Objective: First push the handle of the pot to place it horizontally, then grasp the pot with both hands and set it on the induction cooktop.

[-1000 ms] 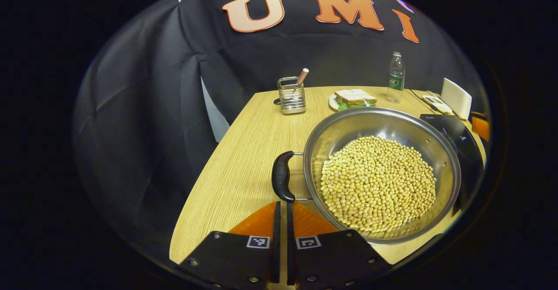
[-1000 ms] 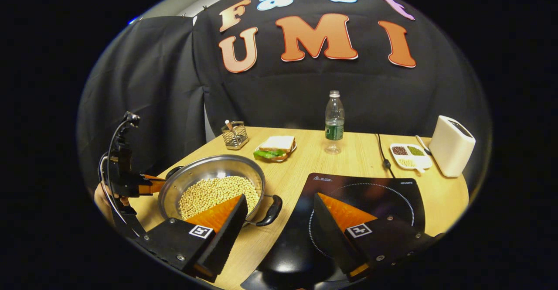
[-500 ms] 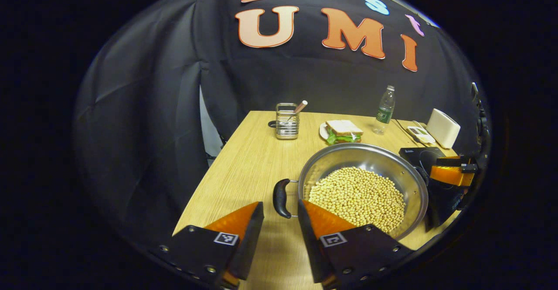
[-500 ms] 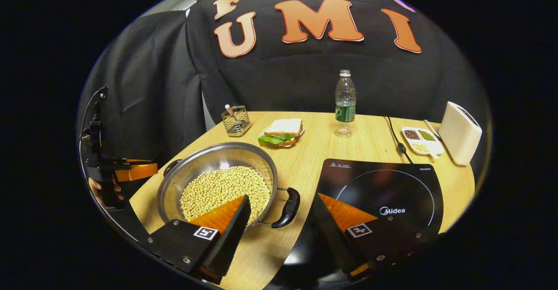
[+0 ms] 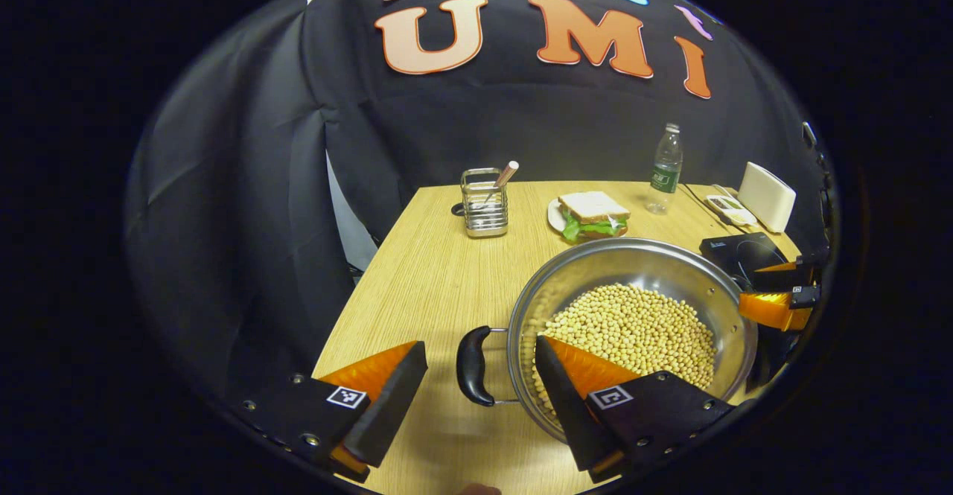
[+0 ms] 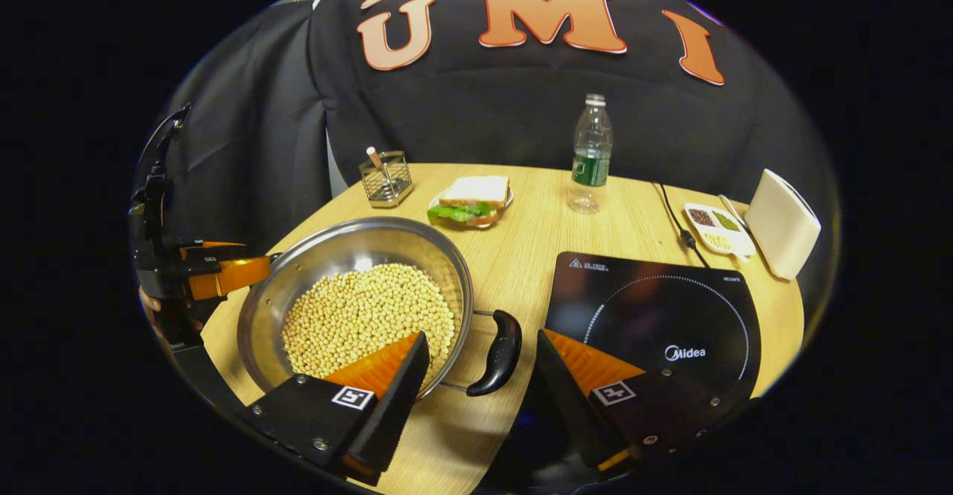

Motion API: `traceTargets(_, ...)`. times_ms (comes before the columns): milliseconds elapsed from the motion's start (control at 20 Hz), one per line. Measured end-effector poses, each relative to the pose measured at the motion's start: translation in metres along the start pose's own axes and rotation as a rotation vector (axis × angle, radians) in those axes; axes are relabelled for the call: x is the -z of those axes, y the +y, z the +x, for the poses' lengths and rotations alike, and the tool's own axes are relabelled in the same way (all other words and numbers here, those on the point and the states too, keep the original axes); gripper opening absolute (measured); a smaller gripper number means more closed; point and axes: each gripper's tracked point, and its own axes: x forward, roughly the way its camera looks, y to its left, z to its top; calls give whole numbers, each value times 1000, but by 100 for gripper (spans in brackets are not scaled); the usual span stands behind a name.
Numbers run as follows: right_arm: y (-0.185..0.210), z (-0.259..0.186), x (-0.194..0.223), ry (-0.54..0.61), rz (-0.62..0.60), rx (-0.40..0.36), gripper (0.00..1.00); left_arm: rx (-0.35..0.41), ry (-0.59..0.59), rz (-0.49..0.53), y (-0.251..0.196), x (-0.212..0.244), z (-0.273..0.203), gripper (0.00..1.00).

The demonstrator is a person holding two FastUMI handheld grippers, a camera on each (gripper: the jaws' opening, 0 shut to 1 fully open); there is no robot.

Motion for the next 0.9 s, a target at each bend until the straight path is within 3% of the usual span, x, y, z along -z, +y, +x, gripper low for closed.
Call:
traceTargets(400,3,24,5,50,25,17,91,-17,25,-10,7,16,26,94)
traceTargets(850,-3,41,1,47,5,82,67,-11,43,-15,2,30,41,93)
traceTargets(900,-3,44,0,45,-3,87,71,0,38,-21,-1,31,43,93)
